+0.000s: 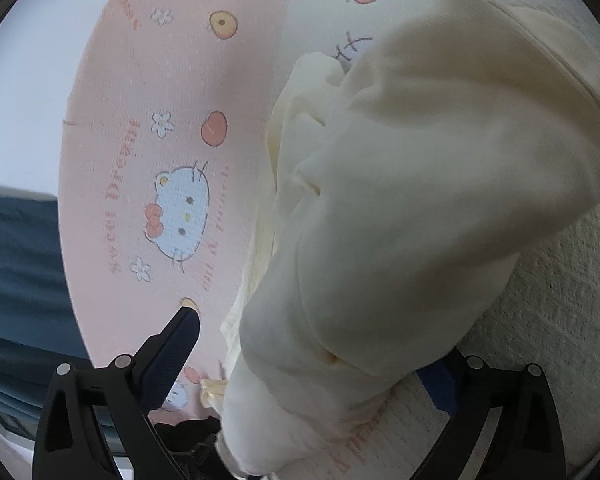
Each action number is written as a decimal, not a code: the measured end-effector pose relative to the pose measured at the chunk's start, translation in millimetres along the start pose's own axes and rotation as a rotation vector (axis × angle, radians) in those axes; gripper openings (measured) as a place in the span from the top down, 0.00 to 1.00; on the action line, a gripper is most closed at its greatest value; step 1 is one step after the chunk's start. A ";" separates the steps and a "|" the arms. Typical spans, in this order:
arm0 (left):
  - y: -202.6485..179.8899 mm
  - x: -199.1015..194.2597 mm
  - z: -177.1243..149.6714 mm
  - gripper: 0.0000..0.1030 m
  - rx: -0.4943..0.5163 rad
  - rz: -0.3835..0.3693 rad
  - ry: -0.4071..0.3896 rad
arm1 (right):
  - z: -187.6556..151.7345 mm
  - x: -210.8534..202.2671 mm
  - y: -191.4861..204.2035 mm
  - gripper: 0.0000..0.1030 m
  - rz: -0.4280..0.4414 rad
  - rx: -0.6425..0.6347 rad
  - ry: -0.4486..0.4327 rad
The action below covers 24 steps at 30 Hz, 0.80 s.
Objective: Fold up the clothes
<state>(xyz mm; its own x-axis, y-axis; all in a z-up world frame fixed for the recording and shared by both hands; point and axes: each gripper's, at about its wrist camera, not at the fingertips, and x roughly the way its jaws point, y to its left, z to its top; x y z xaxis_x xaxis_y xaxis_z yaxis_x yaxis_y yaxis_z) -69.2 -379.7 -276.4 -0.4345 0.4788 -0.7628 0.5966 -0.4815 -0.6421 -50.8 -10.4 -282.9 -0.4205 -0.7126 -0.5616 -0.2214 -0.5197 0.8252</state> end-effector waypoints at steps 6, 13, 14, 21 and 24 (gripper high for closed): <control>-13.9 -5.4 -13.6 0.51 0.029 0.215 -0.083 | -2.5 9.4 17.9 0.54 -0.231 -0.142 0.004; -76.4 -16.0 -45.6 0.73 0.410 0.535 -0.245 | -21.9 8.8 72.0 0.68 -0.456 -0.428 -0.007; -81.2 -19.0 -50.4 0.74 0.436 0.573 -0.268 | -27.3 6.2 80.6 0.68 -0.471 -0.469 -0.016; -74.5 -54.1 -61.1 0.74 0.437 0.593 -0.260 | -50.5 -20.3 99.0 0.69 -0.477 -0.540 0.012; -56.6 -66.9 -73.8 0.74 0.378 0.571 -0.217 | -55.9 -31.8 87.1 0.69 -0.480 -0.542 0.047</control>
<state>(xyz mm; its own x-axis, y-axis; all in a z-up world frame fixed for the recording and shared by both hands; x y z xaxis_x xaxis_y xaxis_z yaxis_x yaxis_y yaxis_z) -24.1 -330.3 -183.3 -0.2722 -0.0613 -0.9603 0.5133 -0.8534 -0.0911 -7.6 -59.4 -196.5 -0.3460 -0.3599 -0.8665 0.1004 -0.9324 0.3472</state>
